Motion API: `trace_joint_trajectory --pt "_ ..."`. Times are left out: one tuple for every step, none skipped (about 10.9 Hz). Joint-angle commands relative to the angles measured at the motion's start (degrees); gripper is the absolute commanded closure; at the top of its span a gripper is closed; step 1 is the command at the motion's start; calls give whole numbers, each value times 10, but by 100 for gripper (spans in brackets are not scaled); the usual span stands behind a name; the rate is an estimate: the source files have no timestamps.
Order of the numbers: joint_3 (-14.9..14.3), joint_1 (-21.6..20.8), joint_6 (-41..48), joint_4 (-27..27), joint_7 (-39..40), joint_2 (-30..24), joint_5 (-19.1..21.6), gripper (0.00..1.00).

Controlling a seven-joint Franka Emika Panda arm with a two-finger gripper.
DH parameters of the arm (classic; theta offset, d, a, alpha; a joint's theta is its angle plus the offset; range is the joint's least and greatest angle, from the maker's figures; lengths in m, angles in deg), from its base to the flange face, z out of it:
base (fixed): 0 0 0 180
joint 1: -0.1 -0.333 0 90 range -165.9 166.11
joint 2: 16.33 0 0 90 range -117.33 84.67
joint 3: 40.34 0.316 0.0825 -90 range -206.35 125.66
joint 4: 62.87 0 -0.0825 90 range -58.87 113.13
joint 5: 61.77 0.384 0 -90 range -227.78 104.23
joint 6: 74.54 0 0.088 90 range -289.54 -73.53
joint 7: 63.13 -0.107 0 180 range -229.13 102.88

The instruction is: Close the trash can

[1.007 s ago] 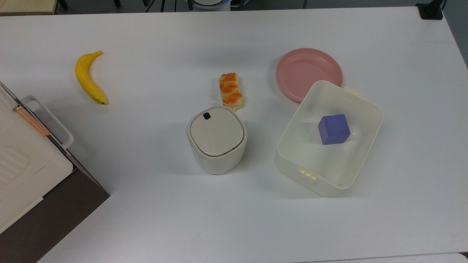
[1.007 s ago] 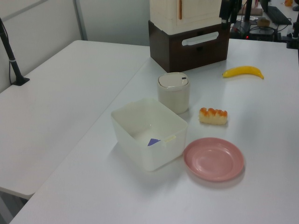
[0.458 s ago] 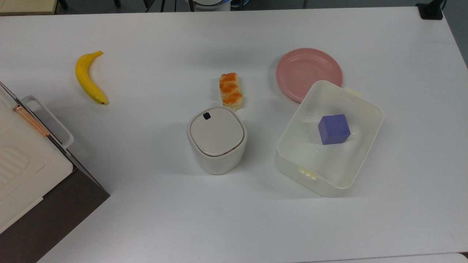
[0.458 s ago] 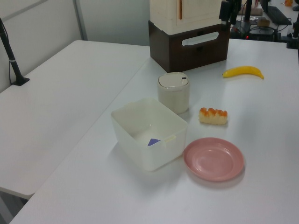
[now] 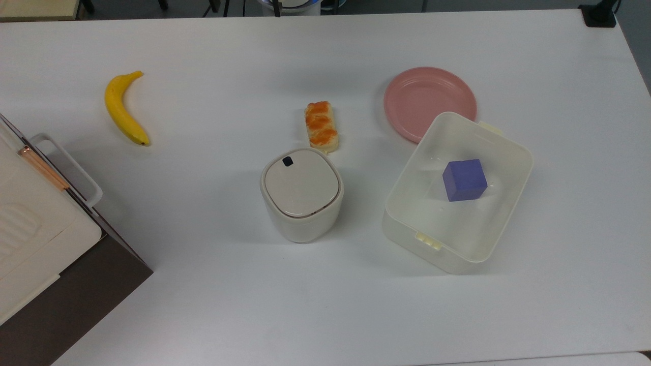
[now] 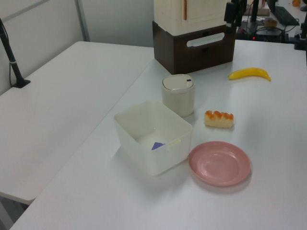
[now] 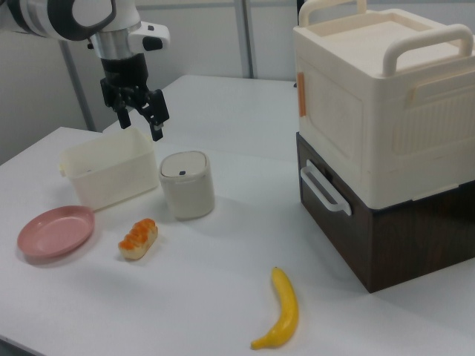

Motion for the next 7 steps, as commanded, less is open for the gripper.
trace_joint_trajectory --pt "-28 -26 6 6 -15 -5 -9 0" --pt "-29 -25 5 5 -14 -5 -10 0" --pt "-32 -22 -8 6 -15 -6 -7 0" --pt "-41 -15 -17 6 -17 -8 -1 0" --pt "-41 -15 -21 6 -17 -7 -1 0" --pt "-41 -15 -26 6 -18 -7 -2 0" --pt "-41 -16 -26 6 -18 -6 -1 0"
